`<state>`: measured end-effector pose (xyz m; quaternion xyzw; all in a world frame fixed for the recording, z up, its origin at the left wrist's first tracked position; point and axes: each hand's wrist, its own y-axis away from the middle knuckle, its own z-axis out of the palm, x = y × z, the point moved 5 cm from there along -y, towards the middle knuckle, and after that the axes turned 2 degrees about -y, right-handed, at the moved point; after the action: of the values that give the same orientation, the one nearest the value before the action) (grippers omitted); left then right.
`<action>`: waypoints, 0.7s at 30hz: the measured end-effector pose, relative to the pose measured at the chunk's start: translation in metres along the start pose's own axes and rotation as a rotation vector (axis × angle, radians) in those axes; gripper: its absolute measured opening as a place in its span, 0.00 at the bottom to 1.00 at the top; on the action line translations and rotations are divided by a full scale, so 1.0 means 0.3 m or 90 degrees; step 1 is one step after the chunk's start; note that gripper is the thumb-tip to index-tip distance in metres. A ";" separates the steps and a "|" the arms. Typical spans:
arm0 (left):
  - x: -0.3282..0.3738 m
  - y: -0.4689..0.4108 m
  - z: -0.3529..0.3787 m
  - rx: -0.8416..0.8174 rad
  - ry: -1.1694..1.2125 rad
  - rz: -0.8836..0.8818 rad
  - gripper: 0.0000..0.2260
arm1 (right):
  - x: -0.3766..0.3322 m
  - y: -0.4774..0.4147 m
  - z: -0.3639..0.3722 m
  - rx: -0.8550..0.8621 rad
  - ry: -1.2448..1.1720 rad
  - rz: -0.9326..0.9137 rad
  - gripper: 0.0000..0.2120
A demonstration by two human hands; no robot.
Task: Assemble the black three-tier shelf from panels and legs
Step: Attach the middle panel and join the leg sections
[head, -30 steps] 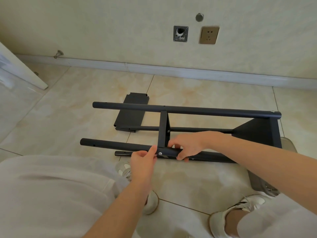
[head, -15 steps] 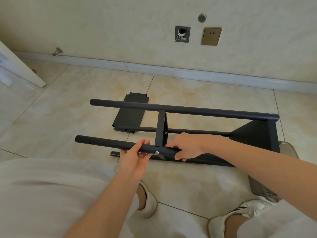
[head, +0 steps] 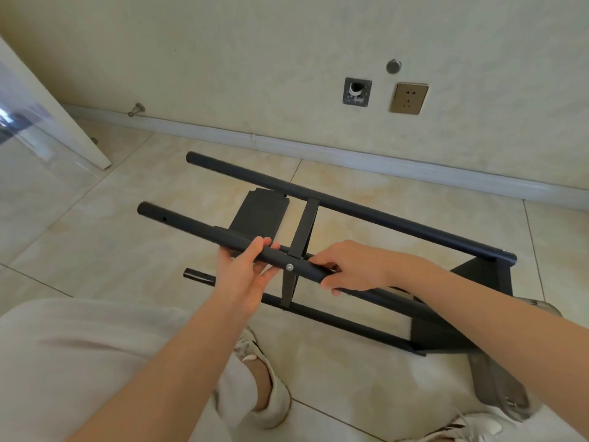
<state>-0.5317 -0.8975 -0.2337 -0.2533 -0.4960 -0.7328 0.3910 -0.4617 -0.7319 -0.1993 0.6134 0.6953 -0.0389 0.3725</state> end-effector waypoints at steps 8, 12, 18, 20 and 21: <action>0.202 -0.013 0.160 -0.081 -0.100 0.108 0.21 | -0.011 0.029 -0.118 0.153 -0.134 -0.020 0.09; 0.307 -0.001 0.237 -0.124 -0.181 0.171 0.17 | -0.047 0.044 -0.149 0.238 -0.186 -0.030 0.14; 0.376 0.050 0.362 -0.236 -0.313 0.224 0.20 | -0.089 0.133 -0.292 0.194 -0.063 0.033 0.17; 0.375 0.072 0.401 -0.278 -0.330 0.224 0.20 | -0.070 0.212 -0.388 0.260 -0.043 0.061 0.14; 0.371 0.082 0.418 -0.299 -0.337 0.219 0.20 | -0.050 0.255 -0.427 0.306 -0.037 0.081 0.12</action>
<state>-0.5763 -0.8223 -0.0885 -0.5957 -0.3483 -0.6595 0.2982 -0.4549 -0.6600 -0.0678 0.7253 0.6154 -0.1971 0.2373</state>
